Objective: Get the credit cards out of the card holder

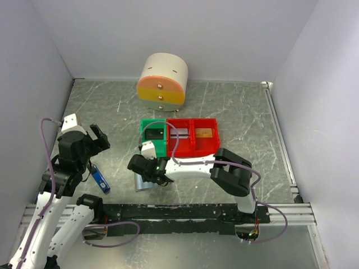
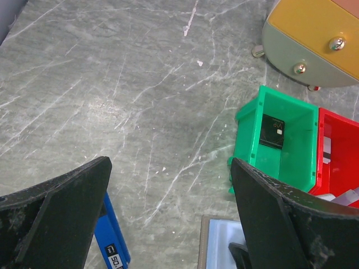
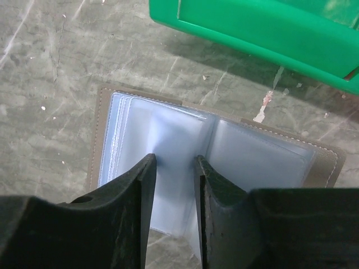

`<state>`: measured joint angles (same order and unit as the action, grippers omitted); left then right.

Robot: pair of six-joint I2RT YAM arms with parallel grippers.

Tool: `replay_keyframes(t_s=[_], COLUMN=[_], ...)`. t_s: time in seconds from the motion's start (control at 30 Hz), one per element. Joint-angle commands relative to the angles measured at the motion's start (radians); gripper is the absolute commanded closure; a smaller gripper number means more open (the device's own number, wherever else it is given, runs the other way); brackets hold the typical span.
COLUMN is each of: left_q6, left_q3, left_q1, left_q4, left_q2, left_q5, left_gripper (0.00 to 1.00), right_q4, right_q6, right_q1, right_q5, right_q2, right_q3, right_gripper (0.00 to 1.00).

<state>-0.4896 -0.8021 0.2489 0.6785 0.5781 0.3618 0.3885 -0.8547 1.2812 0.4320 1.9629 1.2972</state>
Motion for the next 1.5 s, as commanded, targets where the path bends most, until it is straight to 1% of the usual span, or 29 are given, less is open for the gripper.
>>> replay_keyframes(t_s=[0.0, 0.1, 0.13, 0.2, 0.3, 0.37, 0.5, 0.63, 0.9, 1.03, 1.17, 1.37, 1.47], left_q6=[0.013, 0.013, 0.013, 0.014, 0.013, 0.013, 0.014, 0.015, 0.016, 0.014, 0.016, 0.017, 0.019], left_q3=[0.000, -0.002, -0.001, 0.001, -0.001, -0.001, 0.001, 0.001, 0.001, 0.001, 0.001, 0.001, 0.003], left_q1=[-0.013, -0.014, -0.015, -0.014, -0.014, -0.014, -0.017, -0.017, -0.020, -0.022, -0.022, -0.023, -0.025], left_q4=[-0.016, -0.016, -0.016, -0.017, -0.016, -0.016, -0.018, -0.018, -0.020, -0.019, -0.020, -0.021, -0.023], left_q2=[0.005, 0.007, 0.008, 0.006, 0.006, 0.004, 0.004, 0.005, 0.005, 0.005, 0.004, 0.006, 0.008], left_q5=[-0.020, -0.021, -0.021, -0.022, -0.023, -0.020, -0.023, -0.024, -0.029, -0.026, -0.029, -0.032, -0.036], left_gripper=[0.00, 0.00, 0.00, 0.00, 0.00, 0.00, 0.00, 0.00, 0.00, 0.00, 0.00, 0.00, 0.00], right_q4=[-0.010, -0.018, -0.029, -0.055, -0.028, -0.020, -0.059, -0.044, 0.014, 0.091, 0.109, 0.039, 0.074], right_q6=[-0.019, -0.009, 0.007, 0.053, 0.057, 0.063, 0.084, 0.090, 0.076, 0.031, 0.004, -0.015, -0.019], right_q1=[-0.018, -0.018, -0.018, -0.017, -0.017, -0.016, -0.017, -0.015, -0.013, -0.012, -0.012, -0.011, -0.012], right_q5=[-0.048, -0.047, -0.054, -0.073, -0.058, -0.053, -0.080, -0.061, -0.058, -0.020, -0.015, -0.050, -0.029], right_q2=[-0.016, -0.036, -0.042, -0.046, -0.049, -0.057, -0.084, -0.082, -0.004, 0.048, 0.080, 0.062, 0.064], right_q3=[-0.064, -0.065, -0.066, -0.064, -0.040, -0.024, -0.023, 0.003, 0.074, 0.106, 0.086, 0.016, 0.029], right_gripper=[0.64, 0.49, 0.46, 0.42, 0.40, 0.40, 0.39, 0.38, 0.37, 0.37, 0.37, 0.40, 0.40])
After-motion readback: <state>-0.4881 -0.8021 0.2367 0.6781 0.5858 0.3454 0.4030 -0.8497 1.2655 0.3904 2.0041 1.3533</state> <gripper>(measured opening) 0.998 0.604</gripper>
